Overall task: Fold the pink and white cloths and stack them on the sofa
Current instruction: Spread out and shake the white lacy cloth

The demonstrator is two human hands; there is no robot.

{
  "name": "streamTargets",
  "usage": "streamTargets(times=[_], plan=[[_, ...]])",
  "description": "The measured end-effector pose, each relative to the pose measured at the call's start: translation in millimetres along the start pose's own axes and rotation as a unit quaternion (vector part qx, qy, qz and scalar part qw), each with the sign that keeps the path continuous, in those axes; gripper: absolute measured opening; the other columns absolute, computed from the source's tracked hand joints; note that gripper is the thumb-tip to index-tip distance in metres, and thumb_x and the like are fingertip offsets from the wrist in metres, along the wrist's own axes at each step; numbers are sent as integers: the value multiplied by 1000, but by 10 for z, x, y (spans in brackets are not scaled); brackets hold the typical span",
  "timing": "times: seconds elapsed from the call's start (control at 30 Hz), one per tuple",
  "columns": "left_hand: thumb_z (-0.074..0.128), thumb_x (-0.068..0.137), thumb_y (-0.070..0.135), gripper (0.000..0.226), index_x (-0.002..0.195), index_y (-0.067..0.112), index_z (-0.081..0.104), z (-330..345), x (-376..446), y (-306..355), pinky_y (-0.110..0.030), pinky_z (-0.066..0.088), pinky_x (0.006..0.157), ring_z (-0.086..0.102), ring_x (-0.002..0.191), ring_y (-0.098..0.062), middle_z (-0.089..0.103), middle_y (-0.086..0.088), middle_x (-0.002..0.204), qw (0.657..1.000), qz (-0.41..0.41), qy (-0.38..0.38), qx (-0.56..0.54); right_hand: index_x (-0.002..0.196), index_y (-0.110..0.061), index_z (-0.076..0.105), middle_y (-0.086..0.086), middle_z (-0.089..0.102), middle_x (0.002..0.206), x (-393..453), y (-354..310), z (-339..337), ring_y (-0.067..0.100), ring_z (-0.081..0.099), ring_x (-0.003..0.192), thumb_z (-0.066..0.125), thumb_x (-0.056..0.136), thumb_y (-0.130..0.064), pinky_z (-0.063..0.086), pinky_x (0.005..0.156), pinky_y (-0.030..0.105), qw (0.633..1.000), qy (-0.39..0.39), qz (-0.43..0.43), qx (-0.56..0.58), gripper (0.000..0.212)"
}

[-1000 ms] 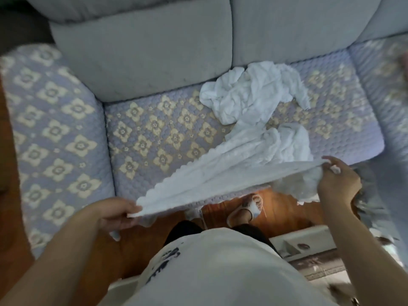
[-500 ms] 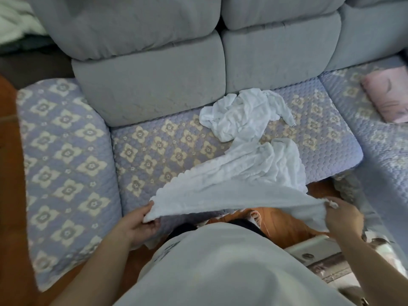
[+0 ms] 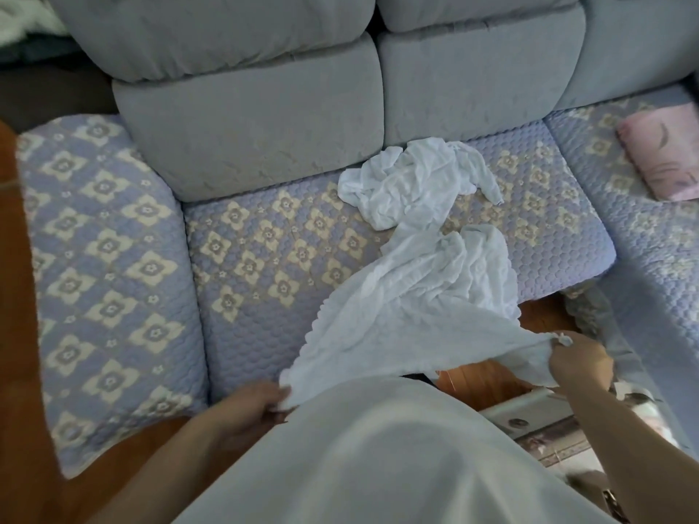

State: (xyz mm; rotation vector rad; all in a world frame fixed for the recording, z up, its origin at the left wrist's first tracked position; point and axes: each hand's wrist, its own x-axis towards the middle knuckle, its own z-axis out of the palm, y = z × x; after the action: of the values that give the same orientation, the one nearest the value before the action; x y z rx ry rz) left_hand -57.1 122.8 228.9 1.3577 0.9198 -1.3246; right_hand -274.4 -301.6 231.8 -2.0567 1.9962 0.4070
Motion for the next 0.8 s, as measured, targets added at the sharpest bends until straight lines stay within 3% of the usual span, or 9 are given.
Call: streamTargets(times=[0.07, 0.1, 0.17, 0.27, 0.43, 0.57, 0.7, 0.73, 0.8], plan=[[54, 99, 13, 17, 110, 2, 60, -100, 176, 23, -30, 57, 72, 64, 73, -19, 65, -7, 83, 996, 62, 59, -41, 119, -11, 69, 23, 66, 110, -33, -25, 48, 40, 60, 95, 47, 100, -16, 43, 73, 38, 1000, -3, -22, -6, 29], [57, 95, 19, 18, 108, 6, 59, -153, 259, 103, -32, 55, 67, 59, 68, -22, 60, -8, 80, 992, 83, 88, -38, 118, -13, 69, 22, 67, 109, -44, -43, 70, 37, 59, 91, 47, 99, -17, 42, 72, 37, 999, -3, -32, -9, 30], [60, 93, 25, 16, 90, 10, 56, -289, 440, 275, -21, 39, 46, 41, 50, -18, 45, -7, 61, 984, 93, 151, -2, 115, -19, 71, 17, 68, 103, -66, -104, 96, 31, 57, 82, 47, 97, -19, 45, 70, 35, 997, -3, -64, -29, 30], [59, 96, 18, 29, 70, 12, 50, -394, 594, 634, -18, 27, 42, 32, 42, -17, 36, -5, 51, 976, 108, 186, 36, 112, -27, 72, 14, 70, 104, -136, -240, 52, 36, 63, 91, 49, 95, -19, 45, 73, 34, 993, -1, -119, -11, 30], [65, 95, 15, 14, 83, 10, 61, -504, 644, 1066, -16, 33, 34, 40, 36, -9, 46, -1, 50, 980, 85, 139, 119, 110, -16, 74, 12, 61, 86, -94, -327, -80, 30, 54, 79, 50, 97, -17, 41, 71, 33, 990, 9, -141, 25, 27], [72, 90, 9, 15, 98, 6, 60, -562, 543, 1130, -21, 36, 40, 42, 47, -11, 44, -3, 58, 971, 53, 63, 226, 116, -20, 72, 17, 70, 104, -105, -244, -133, 37, 62, 92, 49, 97, -12, 44, 73, 35, 987, 12, -162, -3, 32], [65, 92, 3, 3, 91, 1, 64, -623, 414, 924, -23, 46, 40, 50, 44, -13, 51, -7, 55, 967, -74, -44, 238, 118, -14, 71, 16, 72, 111, -282, -37, -160, 34, 65, 89, 54, 91, 3, 48, 74, 39, 959, 170, -227, 24, 36], [62, 93, 0, 10, 87, -4, 68, -677, 447, 813, -28, 52, 44, 55, 46, -18, 56, -11, 56, 957, -108, -37, 267, 117, -16, 71, 14, 72, 111, -334, 7, -131, 30, 65, 86, 55, 90, 4, 48, 74, 37, 955, 168, -244, 13, 37], [62, 91, -3, 14, 93, -11, 73, -873, 635, 597, -45, 59, 68, 65, 66, -31, 68, -20, 70, 921, -132, 38, 364, 115, -31, 69, 6, 70, 115, -400, 54, -16, 23, 61, 89, 56, 93, -4, 47, 76, 30, 952, -28, -286, -101, 37]])
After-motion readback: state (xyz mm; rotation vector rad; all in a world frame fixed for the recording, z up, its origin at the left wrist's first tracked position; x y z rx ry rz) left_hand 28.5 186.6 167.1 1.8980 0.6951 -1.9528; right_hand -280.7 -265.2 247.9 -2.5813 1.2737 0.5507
